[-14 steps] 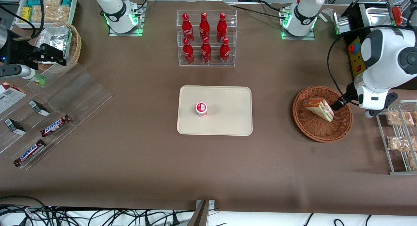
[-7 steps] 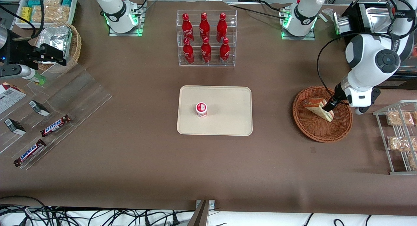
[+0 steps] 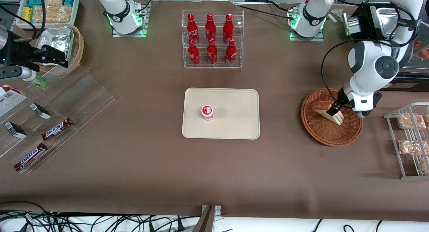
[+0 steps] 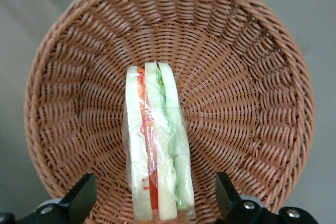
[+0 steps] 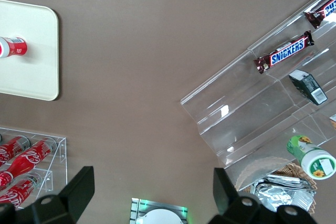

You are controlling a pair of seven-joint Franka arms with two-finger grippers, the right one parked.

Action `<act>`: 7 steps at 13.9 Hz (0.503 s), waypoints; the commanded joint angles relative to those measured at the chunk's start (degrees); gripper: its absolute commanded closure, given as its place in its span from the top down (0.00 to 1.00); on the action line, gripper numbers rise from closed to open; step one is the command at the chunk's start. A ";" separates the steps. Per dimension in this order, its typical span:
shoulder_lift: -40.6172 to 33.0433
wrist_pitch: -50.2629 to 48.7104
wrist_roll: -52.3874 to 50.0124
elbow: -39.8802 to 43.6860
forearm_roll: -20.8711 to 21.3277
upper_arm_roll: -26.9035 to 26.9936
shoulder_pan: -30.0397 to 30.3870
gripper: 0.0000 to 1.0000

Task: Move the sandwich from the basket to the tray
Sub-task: 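Lower the open left gripper over the wrapped sandwich in the basket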

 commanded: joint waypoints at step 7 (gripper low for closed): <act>3.37 5.64 -1.44 -1.50 1.22 -0.18 0.28 1.00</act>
